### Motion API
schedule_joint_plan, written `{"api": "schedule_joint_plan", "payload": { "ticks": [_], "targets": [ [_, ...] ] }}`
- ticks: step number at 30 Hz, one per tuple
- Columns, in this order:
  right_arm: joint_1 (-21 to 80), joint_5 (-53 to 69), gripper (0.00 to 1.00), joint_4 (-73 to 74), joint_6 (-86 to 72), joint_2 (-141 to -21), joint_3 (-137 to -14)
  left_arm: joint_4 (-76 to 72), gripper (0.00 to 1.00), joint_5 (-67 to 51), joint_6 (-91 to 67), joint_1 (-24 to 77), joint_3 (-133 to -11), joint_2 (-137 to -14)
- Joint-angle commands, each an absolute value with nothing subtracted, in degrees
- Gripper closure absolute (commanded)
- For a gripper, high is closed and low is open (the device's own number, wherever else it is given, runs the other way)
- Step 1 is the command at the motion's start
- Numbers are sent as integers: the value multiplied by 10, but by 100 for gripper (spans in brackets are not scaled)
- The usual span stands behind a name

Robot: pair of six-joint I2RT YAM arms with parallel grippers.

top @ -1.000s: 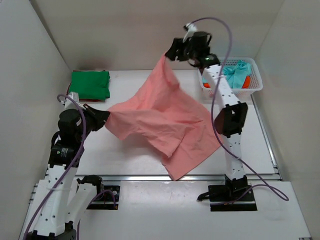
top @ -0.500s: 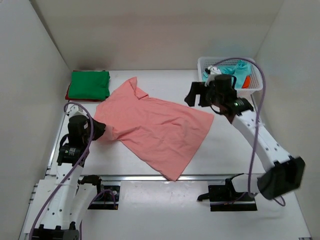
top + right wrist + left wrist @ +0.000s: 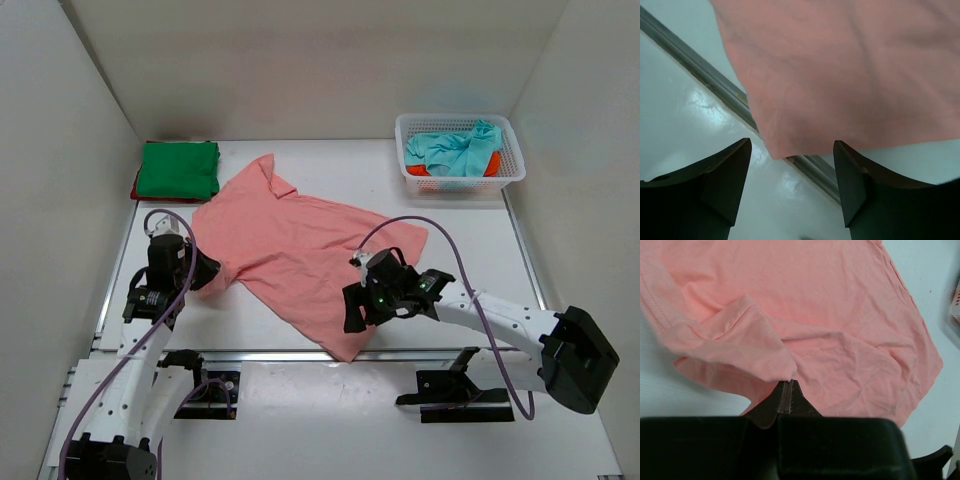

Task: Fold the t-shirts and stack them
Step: Flatten out the tshirt

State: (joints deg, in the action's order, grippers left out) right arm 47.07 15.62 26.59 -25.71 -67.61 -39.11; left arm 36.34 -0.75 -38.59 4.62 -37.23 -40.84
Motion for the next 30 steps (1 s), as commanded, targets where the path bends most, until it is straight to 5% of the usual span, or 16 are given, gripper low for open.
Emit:
{"api": "schedule_joint_plan", "payload": {
  "ticks": [1, 9, 13, 14, 15, 17, 20, 26, 30],
  "targets": [
    [508, 175, 39, 249, -287, -678, -377, 344, 100, -19, -393, 44, -381, -407],
    [523, 117, 34, 258, -290, -700, -331, 337, 100, -22, -403, 44, -372, -411],
    [459, 87, 43, 233, -262, -722, -321, 338, 100, -17, -408, 42, -367, -406],
    [444, 80, 46, 239, -249, -736, -330, 337, 100, -19, -406, 44, -369, -407],
    [433, 78, 62, 248, -237, -744, -344, 337, 100, -15, -407, 45, -367, -407],
    [435, 70, 78, 279, -223, -752, -370, 338, 100, -14, -408, 43, -371, -408],
    [433, 56, 91, 299, -210, -729, -413, 337, 100, -16, -410, 39, -375, -407],
    [417, 58, 89, 305, -210, -734, -439, 338, 100, -22, -422, 44, -368, -400],
    [425, 49, 75, 326, -201, -747, -450, 340, 100, -23, -420, 46, -373, -403]
  ]
}}
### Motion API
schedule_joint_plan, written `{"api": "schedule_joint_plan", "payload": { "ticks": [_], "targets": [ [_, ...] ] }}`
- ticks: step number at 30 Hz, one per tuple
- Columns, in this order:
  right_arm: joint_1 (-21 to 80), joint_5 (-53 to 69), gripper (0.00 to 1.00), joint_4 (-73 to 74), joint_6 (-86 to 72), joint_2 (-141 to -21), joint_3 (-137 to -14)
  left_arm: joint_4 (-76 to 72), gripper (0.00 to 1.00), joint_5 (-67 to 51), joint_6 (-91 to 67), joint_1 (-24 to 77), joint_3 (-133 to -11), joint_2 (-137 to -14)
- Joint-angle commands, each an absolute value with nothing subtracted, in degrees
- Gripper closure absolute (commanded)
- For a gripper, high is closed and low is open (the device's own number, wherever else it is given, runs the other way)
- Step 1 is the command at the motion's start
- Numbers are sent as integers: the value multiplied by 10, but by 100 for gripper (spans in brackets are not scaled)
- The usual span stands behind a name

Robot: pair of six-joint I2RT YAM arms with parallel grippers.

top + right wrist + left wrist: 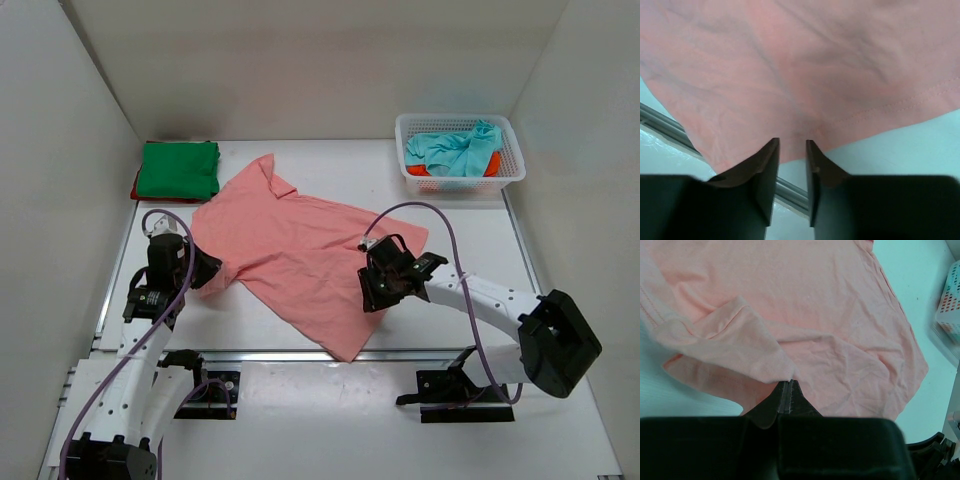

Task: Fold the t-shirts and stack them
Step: Flatten out the tshirt

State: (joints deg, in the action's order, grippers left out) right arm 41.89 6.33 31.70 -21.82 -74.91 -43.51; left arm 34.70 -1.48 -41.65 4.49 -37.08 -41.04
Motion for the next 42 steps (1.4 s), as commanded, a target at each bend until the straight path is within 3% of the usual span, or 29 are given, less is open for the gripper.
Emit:
{"api": "schedule_joint_plan", "payload": {
  "ticks": [1, 8, 15, 25, 31, 34, 42],
  "targets": [
    [423, 52, 70, 315, -194, -744, -442, 340, 100, -22, -418, 46, -374, -403],
    [382, 18, 55, 250, -149, -853, -467, 337, 100, -29, -421, 41, -367, -405],
    [289, 14, 54, 294, -95, -964, -518, 390, 100, -22, -389, 40, -388, -417],
    [153, -28, 54, 366, -34, -1069, -706, 542, 100, -22, -383, 42, -385, -355],
    [136, -24, 50, 381, -25, -983, -684, 541, 100, -32, -368, 53, -402, -363],
    [136, -22, 41, 398, -39, -913, -657, 537, 100, -51, -367, 53, -389, -355],
    [190, 59, 35, 398, -188, -731, -467, 513, 100, -78, -365, 53, -371, -361]
  ]
}}
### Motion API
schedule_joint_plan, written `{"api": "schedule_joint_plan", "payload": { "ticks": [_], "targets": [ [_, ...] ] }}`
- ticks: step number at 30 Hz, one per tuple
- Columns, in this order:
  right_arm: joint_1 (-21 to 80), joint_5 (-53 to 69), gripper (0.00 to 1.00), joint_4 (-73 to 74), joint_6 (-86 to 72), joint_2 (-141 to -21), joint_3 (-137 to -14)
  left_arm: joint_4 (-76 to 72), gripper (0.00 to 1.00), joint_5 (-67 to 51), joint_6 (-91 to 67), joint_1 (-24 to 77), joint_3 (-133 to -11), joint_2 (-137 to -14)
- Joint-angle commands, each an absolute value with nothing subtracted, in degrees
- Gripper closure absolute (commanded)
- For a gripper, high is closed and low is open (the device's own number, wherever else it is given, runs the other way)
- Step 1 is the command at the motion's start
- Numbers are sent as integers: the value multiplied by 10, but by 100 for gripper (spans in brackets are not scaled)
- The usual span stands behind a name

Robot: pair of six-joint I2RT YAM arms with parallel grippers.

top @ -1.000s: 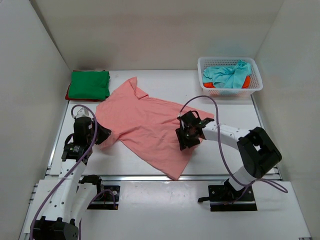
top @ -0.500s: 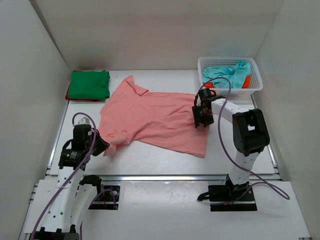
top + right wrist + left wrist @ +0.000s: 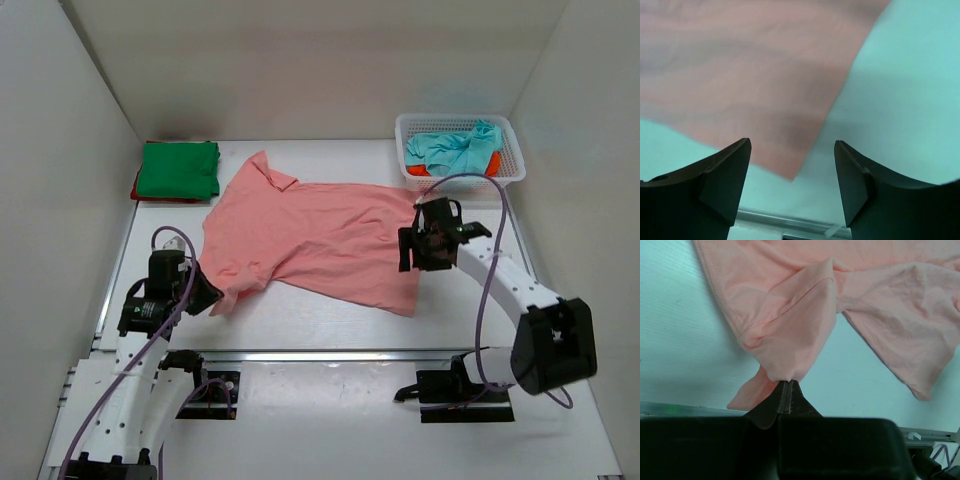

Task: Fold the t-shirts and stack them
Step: Flatten out the tshirt, then grap the side of the flattened tshirt closest away from the robot with both arms

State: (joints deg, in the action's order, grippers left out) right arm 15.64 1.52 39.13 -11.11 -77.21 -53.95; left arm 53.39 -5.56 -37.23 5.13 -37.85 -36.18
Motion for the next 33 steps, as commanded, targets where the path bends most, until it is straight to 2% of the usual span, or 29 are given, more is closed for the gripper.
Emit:
{"api": "schedule_joint_plan", "payload": {
  "ticks": [1, 5, 10, 11, 12, 13, 14, 16, 18, 23, 27, 28, 29, 31, 33],
  "targets": [
    [199, 66, 35, 397, -197, -723, -433, 514, 100, -79, -364, 55, -369, -365],
    [256, 80, 36, 352, -267, -700, -366, 504, 100, -85, -368, 58, -365, -366],
    [277, 69, 39, 319, -291, -702, -303, 499, 100, -87, -366, 58, -360, -368],
    [274, 59, 49, 320, -293, -695, -297, 504, 100, -87, -360, 58, -362, -366],
    [270, 60, 64, 321, -293, -687, -293, 511, 100, -84, -363, 57, -359, -366],
    [261, 53, 71, 322, -297, -677, -287, 512, 100, -85, -358, 57, -356, -363],
    [258, 55, 72, 324, -291, -667, -279, 518, 100, -84, -359, 55, -358, -360],
    [239, 54, 67, 329, -289, -648, -266, 519, 100, -86, -361, 55, -358, -358],
    [222, 64, 55, 326, -287, -638, -271, 521, 100, -85, -362, 55, -355, -353],
    [221, 17, 54, 376, -294, -661, -315, 525, 100, -82, -365, 52, -363, -352],
    [196, 32, 54, 346, -286, -658, -300, 524, 100, -82, -366, 54, -361, -349],
    [187, 39, 59, 344, -280, -662, -297, 522, 100, -83, -362, 54, -362, -348],
    [185, 54, 69, 338, -267, -671, -300, 524, 100, -80, -367, 54, -366, -348],
    [196, 70, 76, 325, -258, -671, -294, 524, 100, -76, -360, 53, -367, -348],
    [191, 81, 99, 323, -257, -663, -290, 532, 100, -73, -363, 49, -372, -351]
  ]
}}
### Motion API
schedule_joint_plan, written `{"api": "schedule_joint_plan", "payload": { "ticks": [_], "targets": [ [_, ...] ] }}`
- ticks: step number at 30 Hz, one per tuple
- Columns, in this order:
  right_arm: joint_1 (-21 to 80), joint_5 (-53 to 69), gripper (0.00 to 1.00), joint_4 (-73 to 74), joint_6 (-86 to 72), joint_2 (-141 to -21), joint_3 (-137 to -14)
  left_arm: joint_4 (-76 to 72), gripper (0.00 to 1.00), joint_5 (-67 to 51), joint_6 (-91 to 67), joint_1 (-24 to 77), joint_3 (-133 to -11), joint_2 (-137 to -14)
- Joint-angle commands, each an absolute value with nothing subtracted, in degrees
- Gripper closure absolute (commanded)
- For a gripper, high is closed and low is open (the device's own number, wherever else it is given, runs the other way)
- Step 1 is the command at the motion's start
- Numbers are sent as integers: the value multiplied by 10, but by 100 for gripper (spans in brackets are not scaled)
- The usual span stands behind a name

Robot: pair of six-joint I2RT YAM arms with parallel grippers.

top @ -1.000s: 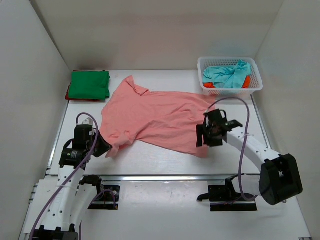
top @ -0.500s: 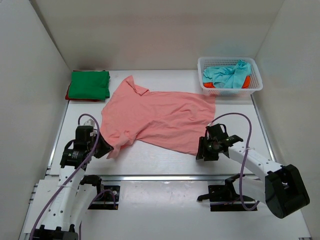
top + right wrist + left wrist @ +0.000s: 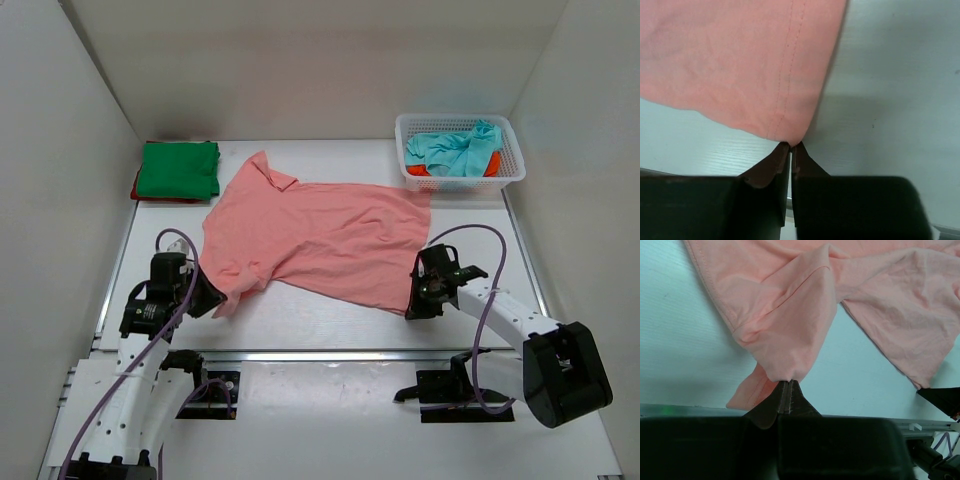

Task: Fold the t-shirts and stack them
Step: Grap the side of the flattened tshirt closest away from the robot with both arms

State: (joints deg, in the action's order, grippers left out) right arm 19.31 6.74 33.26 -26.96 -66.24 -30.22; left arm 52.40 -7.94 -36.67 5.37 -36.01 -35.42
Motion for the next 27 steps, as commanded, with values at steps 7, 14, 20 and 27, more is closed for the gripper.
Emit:
{"api": "schedule_joint_plan", "payload": {
  "ticks": [7, 14, 20, 27],
  "targets": [
    [193, 125, 100, 480, -282, -614, -401, 590, 100, -33, -345, 57, -496, -358],
    [174, 172, 100, 590, -279, -579, -439, 578, 100, 3, -354, 40, -600, -440],
    [103, 175, 100, 656, -223, -574, -439, 553, 100, -6, -355, 19, -560, -503],
    [-13, 167, 100, 706, -140, -589, -458, 585, 100, -11, -351, 3, -481, -516]
  ]
}}
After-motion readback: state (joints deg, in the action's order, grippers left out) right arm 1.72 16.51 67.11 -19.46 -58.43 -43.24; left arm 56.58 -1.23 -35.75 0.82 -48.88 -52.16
